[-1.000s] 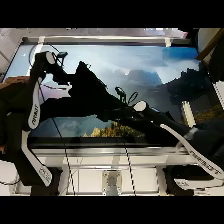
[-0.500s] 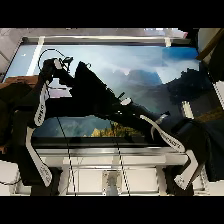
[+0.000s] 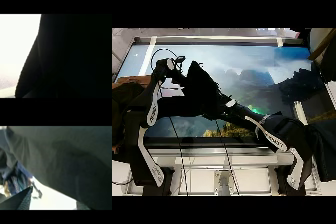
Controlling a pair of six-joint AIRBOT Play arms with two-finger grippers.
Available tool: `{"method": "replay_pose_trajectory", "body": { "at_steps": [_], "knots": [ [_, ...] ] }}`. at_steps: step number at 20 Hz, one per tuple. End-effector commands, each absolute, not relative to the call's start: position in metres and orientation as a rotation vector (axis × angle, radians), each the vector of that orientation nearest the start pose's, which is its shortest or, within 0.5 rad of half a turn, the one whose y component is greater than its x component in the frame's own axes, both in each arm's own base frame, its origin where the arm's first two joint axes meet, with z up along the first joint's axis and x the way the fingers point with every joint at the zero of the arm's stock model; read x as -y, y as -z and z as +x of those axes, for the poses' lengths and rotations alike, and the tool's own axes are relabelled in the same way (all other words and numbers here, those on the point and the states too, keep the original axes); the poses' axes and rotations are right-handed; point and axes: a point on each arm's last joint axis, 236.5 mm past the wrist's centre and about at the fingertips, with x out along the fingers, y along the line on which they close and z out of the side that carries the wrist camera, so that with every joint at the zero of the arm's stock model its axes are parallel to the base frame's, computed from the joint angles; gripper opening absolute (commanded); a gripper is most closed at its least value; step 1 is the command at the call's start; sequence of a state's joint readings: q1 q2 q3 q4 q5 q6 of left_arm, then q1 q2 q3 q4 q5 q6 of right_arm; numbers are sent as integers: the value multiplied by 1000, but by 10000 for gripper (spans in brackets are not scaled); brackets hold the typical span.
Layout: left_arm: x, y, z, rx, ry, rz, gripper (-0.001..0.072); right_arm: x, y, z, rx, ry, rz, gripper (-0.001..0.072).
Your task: Fold the clothes and pants, and hang the long-sleeved shirts on hangers.
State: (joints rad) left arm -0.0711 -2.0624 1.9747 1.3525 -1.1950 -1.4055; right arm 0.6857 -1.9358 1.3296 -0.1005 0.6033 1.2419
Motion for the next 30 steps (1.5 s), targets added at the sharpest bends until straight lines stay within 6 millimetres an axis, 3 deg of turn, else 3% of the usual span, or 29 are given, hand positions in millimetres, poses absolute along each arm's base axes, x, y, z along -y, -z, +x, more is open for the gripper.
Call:
{"method": "replay_pose_trajectory", "body": {
  "at_steps": [1, 2, 4, 6, 7, 9, 11, 13, 15, 17, 19, 22, 24, 27, 30],
  "knots": [
    [88, 74, 560, -1261, 289, -12, 16, -467, 94, 370, -1302, -625, 919, 546],
    [88, 74, 560, -1261, 289, -12, 16, -466, 97, 371, -1307, -605, 935, 546],
    [88, 74, 560, -1262, 289, -13, 16, -471, 100, 377, -1317, -594, 961, 455],
    [89, 74, 559, -1265, 292, -10, 16, -485, 99, 381, -1339, -625, 984, 424],
    [90, 74, 558, -1268, 294, -9, 16, -489, 98, 383, -1345, -628, 999, 373],
    [90, 75, 556, -1277, 296, -8, 16, -493, 92, 391, -1322, -637, 1004, 1],
    [90, 74, 554, -1285, 298, -7, 16, -496, 78, 392, -1319, -688, 996, 7],
    [82, 66, 551, -1289, 286, 0, 16, -497, 52, 383, -1310, -832, 921, 6],
    [62, 43, 555, -1250, 247, 11, 15, -483, 26, 376, -1300, -926, 808, 6],
    [33, 6, 557, -1193, 186, -12, 16, -449, -1, 372, -1288, -987, 635, 6],
    [0, -36, 548, -1149, 134, -37, 16, -396, -30, 377, -1275, -969, 474, 6],
    [-37, -85, 508, -1171, 81, -71, 16, -298, -78, 393, -1223, -841, 308, 6],
    [-47, -103, 478, -1223, 71, -84, 16, -228, -107, 397, -1189, -722, 237, 6],
    [-31, -113, 449, -1292, 113, -87, 15, -137, -139, 408, -1101, -526, 208, 6],
    [17, -98, 429, -1352, 226, -78, 15, -82, -153, 427, -1020, -399, 271, 6]
  ]
}}
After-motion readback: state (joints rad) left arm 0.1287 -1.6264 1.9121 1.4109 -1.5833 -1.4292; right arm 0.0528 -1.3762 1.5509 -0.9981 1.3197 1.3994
